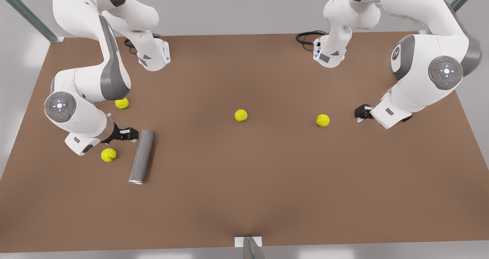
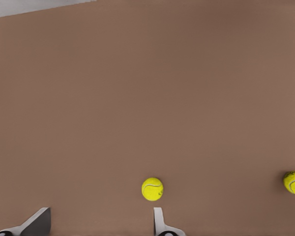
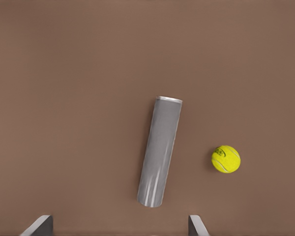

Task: Put the tennis tube upright

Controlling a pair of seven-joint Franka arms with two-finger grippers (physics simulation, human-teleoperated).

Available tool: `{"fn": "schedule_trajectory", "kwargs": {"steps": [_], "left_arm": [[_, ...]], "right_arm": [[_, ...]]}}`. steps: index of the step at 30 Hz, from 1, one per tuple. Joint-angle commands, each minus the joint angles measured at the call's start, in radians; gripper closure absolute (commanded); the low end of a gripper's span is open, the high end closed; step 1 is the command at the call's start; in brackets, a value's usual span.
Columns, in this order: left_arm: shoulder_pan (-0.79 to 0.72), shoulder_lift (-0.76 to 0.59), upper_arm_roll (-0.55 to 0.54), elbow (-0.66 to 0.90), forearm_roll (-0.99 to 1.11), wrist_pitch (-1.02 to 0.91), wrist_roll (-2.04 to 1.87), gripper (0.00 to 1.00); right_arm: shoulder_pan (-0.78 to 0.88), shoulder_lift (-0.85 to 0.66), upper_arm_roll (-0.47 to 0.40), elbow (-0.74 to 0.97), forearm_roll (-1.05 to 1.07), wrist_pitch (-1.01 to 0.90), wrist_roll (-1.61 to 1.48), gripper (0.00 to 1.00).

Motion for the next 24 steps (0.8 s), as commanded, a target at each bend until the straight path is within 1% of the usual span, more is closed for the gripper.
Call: {"fn": "schedule_trajectory", "kwargs": {"steps": [1, 4, 7, 9, 11, 13, 14, 16, 20, 24], "left_arm": [[-0.003, -0.010, -0.001, -0.003, -0.009, 0.000, 0.000, 0.00], [-0.003, -0.010, -0.002, -0.005, -0.009, 0.000, 0.000, 0.00], [-0.003, -0.005, -0.002, -0.005, -0.009, -0.002, -0.002, 0.00], [-0.002, 0.001, -0.004, -0.030, -0.008, 0.002, 0.002, 0.00], [-0.002, 0.021, -0.004, -0.031, -0.008, 0.005, 0.002, 0.00], [-0.002, 0.030, -0.004, -0.033, -0.012, 0.005, 0.002, 0.00], [-0.002, 0.035, -0.004, -0.033, -0.012, 0.005, 0.002, 0.00], [-0.002, 0.043, -0.005, -0.033, -0.012, 0.006, 0.003, 0.00], [-0.002, 0.050, -0.005, -0.033, -0.012, 0.006, 0.003, 0.00], [0.000, 0.052, -0.005, -0.033, -0.012, 0.006, 0.003, 0.00]], "right_arm": [[-0.002, 0.000, 0.001, 0.001, 0.002, 0.000, -0.002, 0.00], [0.012, 0.003, 0.004, -0.008, -0.003, 0.000, -0.002, 0.00], [0.025, 0.080, 0.005, -0.019, -0.002, 0.008, 0.013, 0.00], [0.038, 0.098, 0.005, -0.041, 0.015, 0.020, 0.134, 0.00], [0.028, 0.095, 0.005, -0.159, 0.014, 0.150, 0.147, 0.00], [0.019, 0.097, 0.005, -0.211, 0.014, 0.201, 0.163, 0.00], [-0.016, 0.097, 0.005, -0.272, 0.014, 0.289, 0.163, 0.00], [-0.067, 0.100, 0.005, -0.350, 0.017, 0.385, 0.163, 0.00], [-0.107, 0.192, 0.005, -0.346, 0.020, 0.460, 0.163, 0.00], [-0.108, 0.219, 0.005, -0.343, 0.032, 0.476, 0.163, 0.00]]}}
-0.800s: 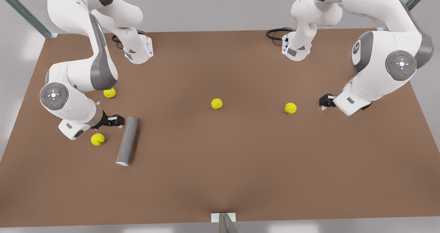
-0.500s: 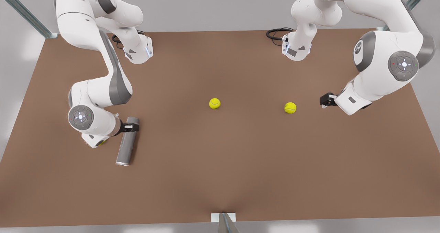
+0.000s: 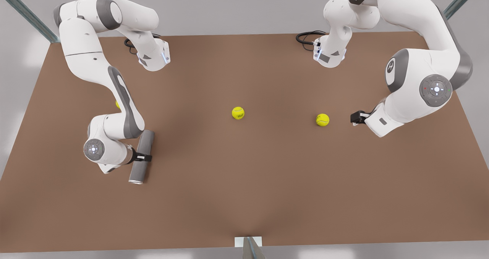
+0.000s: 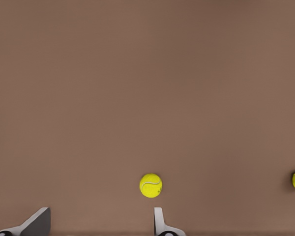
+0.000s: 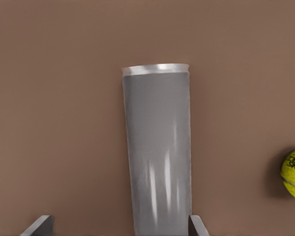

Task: Put the tennis tube upright

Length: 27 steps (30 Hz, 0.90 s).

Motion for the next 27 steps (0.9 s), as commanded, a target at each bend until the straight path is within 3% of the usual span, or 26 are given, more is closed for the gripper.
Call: {"fn": "schedule_trajectory", "kwargs": {"steps": [1, 27], "left_arm": [[0.000, 0.000, 0.000, 0.000, 0.000, 0.000, 0.000, 0.00], [0.007, 0.021, -0.003, -0.008, -0.008, 0.000, 0.000, 0.00]], "right_arm": [[0.000, 0.000, 0.000, 0.000, 0.001, 0.000, 0.000, 0.00], [-0.040, 0.130, -0.009, -0.003, -0.024, 0.049, -0.045, 0.00]]}}
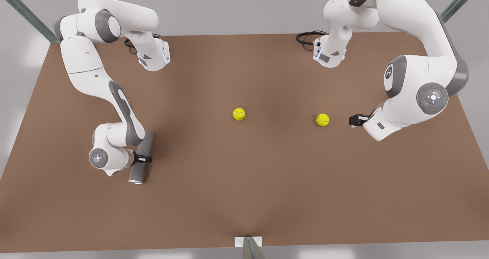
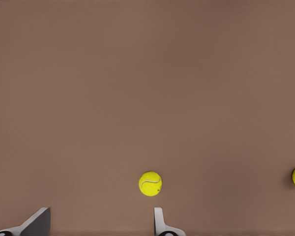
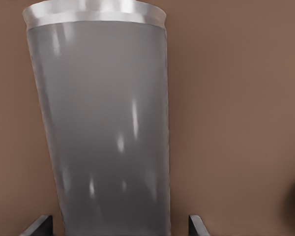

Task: Put the tennis tube upright

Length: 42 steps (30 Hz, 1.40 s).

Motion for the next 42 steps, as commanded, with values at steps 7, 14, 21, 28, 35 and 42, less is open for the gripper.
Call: {"fn": "schedule_trajectory", "kwargs": {"steps": [7, 14, 21, 28, 35, 42], "left_arm": [[0.000, 0.000, 0.000, -0.009, 0.000, 0.000, 0.000, 0.00], [0.000, 0.005, 0.000, -0.011, -0.002, 0.000, 0.000, 0.00], [0.000, 0.006, 0.000, -0.011, 0.000, -0.003, 0.000, 0.00], [-0.002, 0.006, 0.000, -0.011, -0.002, -0.005, -0.002, 0.00], [-0.002, 0.006, 0.000, -0.011, -0.002, -0.005, -0.002, 0.00], [-0.002, 0.006, 0.000, -0.018, -0.002, -0.003, -0.002, 0.00]], "right_arm": [[0.002, 0.020, -0.011, 0.002, 0.000, -0.002, 0.001, 0.00], [0.002, 0.030, -0.012, 0.003, 0.000, -0.034, 0.000, 0.07], [0.003, 0.031, -0.012, 0.006, 0.000, -0.034, 0.001, 0.22], [0.003, 0.030, -0.011, 0.009, 0.000, -0.034, 0.001, 0.21], [0.005, 0.025, -0.009, 0.025, 0.002, -0.040, -0.003, 0.20], [0.005, 0.033, -0.009, 0.021, 0.000, -0.042, -0.014, 0.19]]}}
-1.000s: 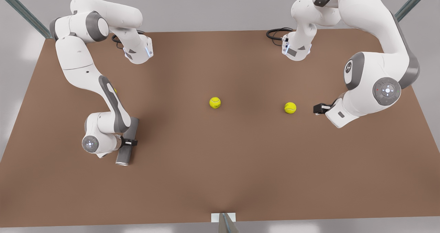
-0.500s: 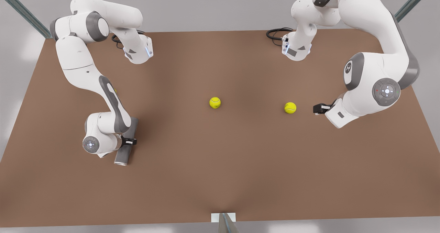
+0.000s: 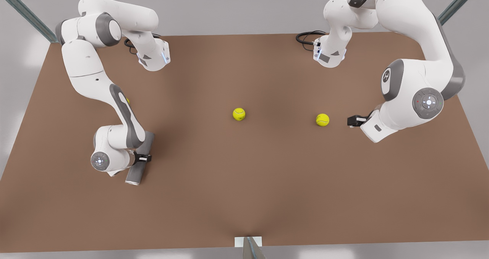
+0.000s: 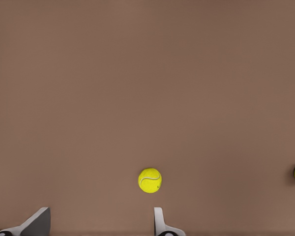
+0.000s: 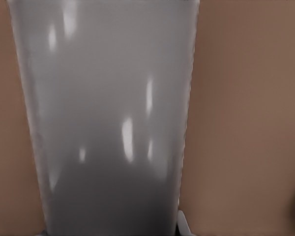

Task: Put the tennis tube upright

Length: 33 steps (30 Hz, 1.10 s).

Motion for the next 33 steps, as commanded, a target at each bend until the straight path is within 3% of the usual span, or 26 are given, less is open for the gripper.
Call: {"fn": "schedule_trajectory", "kwargs": {"steps": [1, 5, 7, 18, 22, 27, 33], "left_arm": [[0.000, 0.000, 0.000, 0.000, 0.000, 0.000, 0.000, 0.00], [0.000, 0.000, 0.000, 0.000, 0.000, 0.000, 0.000, 0.00], [0.000, 0.000, 0.000, 0.000, 0.000, 0.000, 0.000, 0.00], [0.000, 0.000, 0.000, 0.000, 0.000, 0.000, 0.000, 0.00], [0.000, 0.000, 0.000, 0.000, 0.000, 0.000, 0.002, 0.00], [0.000, 0.000, 0.000, 0.000, 0.002, 0.002, 0.002, 0.00], [0.000, 0.000, 0.000, -0.002, 0.000, 0.003, 0.000, 0.00]], "right_arm": [[0.000, 0.001, 0.000, 0.000, 0.000, 0.000, 0.000, 0.19], [-0.002, 0.004, 0.000, -0.003, 0.000, -0.001, -0.009, 0.20], [-0.002, 0.004, 0.000, 0.000, 0.000, -0.001, -0.009, 0.34], [0.014, -0.006, 0.006, 0.025, 0.002, -0.003, -0.058, 0.31], [0.029, -0.009, 0.068, 0.086, 0.002, -0.075, -0.064, 0.31], [0.170, -0.020, 0.129, 0.203, -0.060, -0.133, -0.075, 0.30], [0.359, -0.019, 0.134, 0.242, -0.192, -0.141, -0.167, 0.30]]}}
